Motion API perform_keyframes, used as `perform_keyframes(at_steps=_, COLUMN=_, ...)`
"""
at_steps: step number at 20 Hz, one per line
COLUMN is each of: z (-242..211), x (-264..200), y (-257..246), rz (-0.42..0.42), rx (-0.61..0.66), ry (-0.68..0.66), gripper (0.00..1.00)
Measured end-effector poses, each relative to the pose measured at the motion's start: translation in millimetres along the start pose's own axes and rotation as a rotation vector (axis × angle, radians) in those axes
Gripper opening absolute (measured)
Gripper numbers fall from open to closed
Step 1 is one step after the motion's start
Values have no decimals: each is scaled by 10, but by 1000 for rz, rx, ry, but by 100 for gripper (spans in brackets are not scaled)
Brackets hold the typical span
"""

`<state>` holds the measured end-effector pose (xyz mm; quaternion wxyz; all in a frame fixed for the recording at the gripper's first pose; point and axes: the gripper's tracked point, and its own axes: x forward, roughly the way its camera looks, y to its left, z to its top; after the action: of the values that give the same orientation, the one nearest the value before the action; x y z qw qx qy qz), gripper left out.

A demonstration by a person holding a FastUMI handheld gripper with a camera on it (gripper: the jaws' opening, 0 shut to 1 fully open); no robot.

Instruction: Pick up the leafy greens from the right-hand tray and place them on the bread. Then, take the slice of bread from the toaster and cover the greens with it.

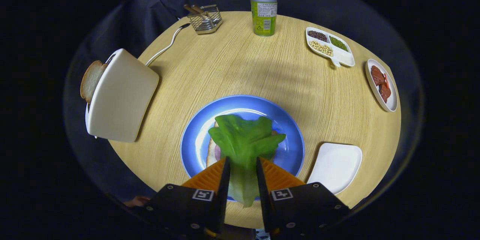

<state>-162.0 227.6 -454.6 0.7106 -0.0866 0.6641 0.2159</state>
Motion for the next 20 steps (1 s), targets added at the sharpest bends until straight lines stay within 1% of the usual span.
perform_keyframes(at_steps=1, z=8, x=-16, y=3, rz=-2, rx=1, ry=-8, gripper=49)
perform_keyframes(at_steps=3, z=38, x=-68, y=-14, rz=-14, rx=-4, ry=-22, gripper=59)
perform_keyframes(at_steps=5, z=81, x=-129, y=-18, rz=-30, rx=-8, ry=-32, gripper=65)
perform_keyframes(at_steps=8, z=196, x=-296, y=130, rz=-6, rx=-7, ry=-56, gripper=68)
perform_keyframes(at_steps=10, z=286, x=-425, y=221, rz=2, rx=-7, ry=-64, gripper=76)
perform_keyframes(at_steps=11, z=346, x=-490, y=279, rz=8, rx=-5, ry=-71, gripper=83)
perform_keyframes(at_steps=13, z=456, x=-630, y=469, rz=36, rx=-3, ry=-78, gripper=89)
perform_keyframes(at_steps=15, z=570, x=-782, y=686, rz=73, rx=-15, ry=-86, gripper=91)
perform_keyframes(at_steps=20, z=918, x=-1073, y=1249, rz=132, rx=-33, ry=-105, gripper=92)
